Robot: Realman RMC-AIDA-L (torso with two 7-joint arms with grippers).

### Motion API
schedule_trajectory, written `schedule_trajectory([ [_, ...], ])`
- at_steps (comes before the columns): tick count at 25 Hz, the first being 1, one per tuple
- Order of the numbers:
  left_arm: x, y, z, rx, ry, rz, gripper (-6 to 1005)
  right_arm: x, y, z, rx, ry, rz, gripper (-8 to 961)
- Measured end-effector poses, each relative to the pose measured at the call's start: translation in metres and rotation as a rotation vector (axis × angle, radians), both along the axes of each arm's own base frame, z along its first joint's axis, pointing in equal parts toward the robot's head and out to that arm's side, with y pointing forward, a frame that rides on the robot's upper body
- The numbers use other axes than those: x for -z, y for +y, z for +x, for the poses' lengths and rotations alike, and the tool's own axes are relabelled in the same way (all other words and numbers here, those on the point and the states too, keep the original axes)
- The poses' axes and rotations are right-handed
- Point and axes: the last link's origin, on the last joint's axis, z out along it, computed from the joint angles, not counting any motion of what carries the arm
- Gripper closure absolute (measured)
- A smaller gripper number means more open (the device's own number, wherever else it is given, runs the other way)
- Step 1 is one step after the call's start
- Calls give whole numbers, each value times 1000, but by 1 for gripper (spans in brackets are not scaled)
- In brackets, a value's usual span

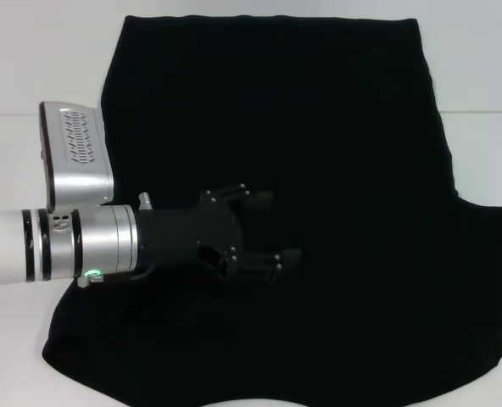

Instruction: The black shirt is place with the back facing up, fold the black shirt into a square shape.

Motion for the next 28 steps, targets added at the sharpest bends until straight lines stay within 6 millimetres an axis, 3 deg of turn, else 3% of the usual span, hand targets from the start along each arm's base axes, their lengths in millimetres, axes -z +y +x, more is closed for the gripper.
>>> schedule_trajectory([
  [9,-2,2,2,-2,-18,11,50,7,-1,0,3,12,2,314],
  [28,-2,1,2,-4,-18,12,49,9,4,-6,-3,13,1,339],
])
